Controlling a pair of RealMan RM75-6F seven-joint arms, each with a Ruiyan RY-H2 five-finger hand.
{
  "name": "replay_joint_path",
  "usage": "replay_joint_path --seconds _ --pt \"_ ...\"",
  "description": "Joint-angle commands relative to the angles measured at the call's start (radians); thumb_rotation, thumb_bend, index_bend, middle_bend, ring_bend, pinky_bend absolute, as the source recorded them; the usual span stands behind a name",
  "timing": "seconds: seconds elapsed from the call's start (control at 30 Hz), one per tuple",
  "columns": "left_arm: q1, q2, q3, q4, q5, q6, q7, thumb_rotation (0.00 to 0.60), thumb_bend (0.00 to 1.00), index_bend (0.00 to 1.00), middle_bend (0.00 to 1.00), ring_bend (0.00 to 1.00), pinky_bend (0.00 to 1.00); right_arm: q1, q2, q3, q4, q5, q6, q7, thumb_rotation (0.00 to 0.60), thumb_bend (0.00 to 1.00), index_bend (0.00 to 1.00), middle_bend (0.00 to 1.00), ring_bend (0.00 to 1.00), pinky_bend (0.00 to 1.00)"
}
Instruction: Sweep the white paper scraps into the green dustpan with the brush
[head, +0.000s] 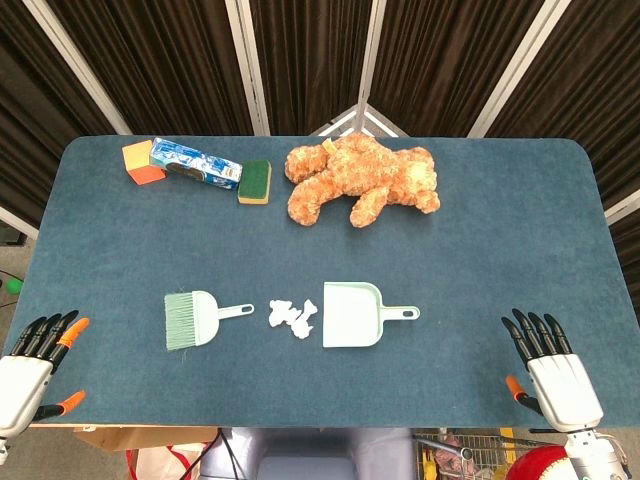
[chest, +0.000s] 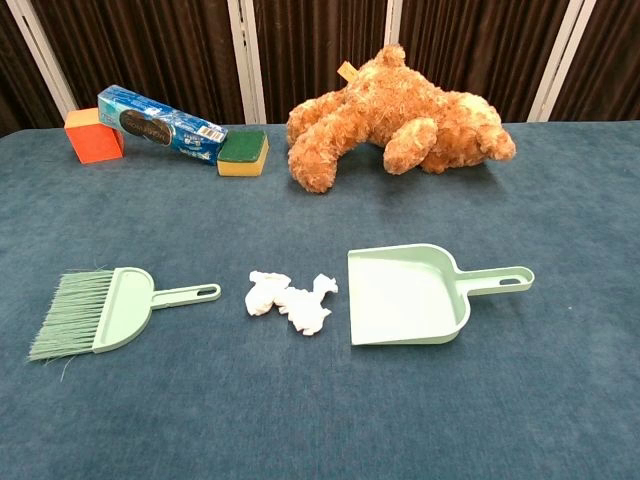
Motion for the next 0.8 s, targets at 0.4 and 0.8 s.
replay_joint_path --seconds 0.4,0.8 --pt "-0.002 -0.003 0.001 -0.007 0.001 -0.006 0.007 0.6 0.0 0.0 0.0 0.0 0.0 0.001 0.01 0.005 -0.001 0.013 -0.004 0.03 0.6 0.33 0.0 0.0 0.0 0.0" --pt "-0.002 0.002 0.002 -0.01 0.003 -0.005 0.005 0.6 0.0 0.0 0.0 0.0 0.0 0.02 0.015 0.015 -0.054 0.04 -0.045 0.01 0.6 0.33 0.0 0.0 0.0 0.0"
